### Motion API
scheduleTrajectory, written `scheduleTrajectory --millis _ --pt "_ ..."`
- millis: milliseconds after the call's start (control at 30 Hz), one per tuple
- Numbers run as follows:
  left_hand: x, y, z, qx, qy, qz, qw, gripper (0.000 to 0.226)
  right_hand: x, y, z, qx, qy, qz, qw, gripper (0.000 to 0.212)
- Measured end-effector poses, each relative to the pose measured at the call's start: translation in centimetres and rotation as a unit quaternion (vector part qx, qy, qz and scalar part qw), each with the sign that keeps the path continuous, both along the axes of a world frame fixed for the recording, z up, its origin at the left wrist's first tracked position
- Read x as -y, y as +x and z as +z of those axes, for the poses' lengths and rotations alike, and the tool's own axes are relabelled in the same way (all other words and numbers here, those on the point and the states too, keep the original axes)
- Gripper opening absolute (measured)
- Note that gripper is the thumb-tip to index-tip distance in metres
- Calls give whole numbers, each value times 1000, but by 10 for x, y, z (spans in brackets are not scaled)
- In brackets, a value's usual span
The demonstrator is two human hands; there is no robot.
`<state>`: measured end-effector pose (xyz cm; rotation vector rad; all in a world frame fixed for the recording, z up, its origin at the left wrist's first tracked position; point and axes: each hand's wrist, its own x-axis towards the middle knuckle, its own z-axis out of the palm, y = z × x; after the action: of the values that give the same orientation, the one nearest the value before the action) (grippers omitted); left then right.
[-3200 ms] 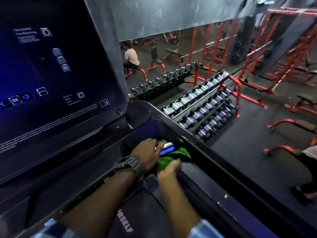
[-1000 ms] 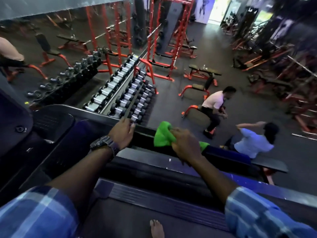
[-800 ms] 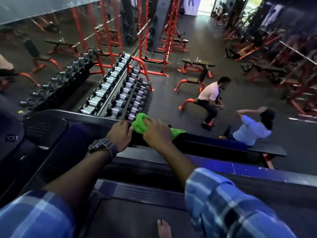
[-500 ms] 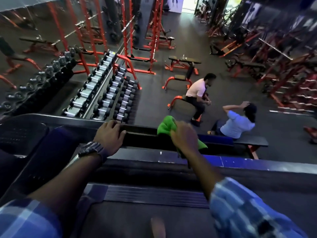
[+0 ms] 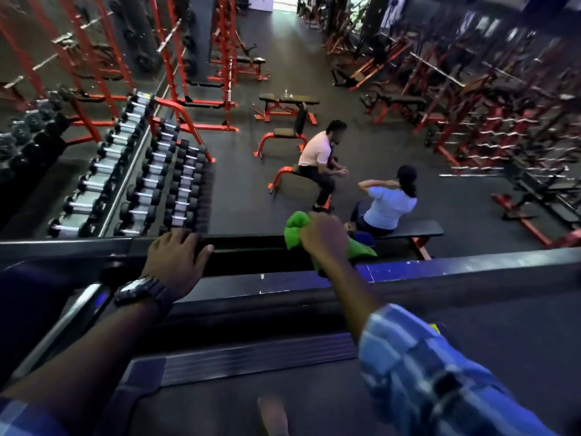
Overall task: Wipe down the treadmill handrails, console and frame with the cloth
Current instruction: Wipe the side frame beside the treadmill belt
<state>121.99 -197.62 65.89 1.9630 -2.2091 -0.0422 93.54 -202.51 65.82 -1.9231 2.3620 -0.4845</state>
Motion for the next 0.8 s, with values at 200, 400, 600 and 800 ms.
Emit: scheduleTrajectory --millis 200,400,600,800 --pt "8 -34 2 -36 -15 -44 998 58 -49 -12 -18 33 -70 221 972 39" --pt "10 -44 -5 -18 -11 -47 999 59 -16 -78 -3 18 -51 -89 995 29" --pt "12 -45 1 -22 -11 -52 998 58 -50 -41 -34 -9 -118 143 983 41" --pt "13 -36 -4 -21 -5 -83 996 60 -48 -79 -54 165 -198 -134 957 55"
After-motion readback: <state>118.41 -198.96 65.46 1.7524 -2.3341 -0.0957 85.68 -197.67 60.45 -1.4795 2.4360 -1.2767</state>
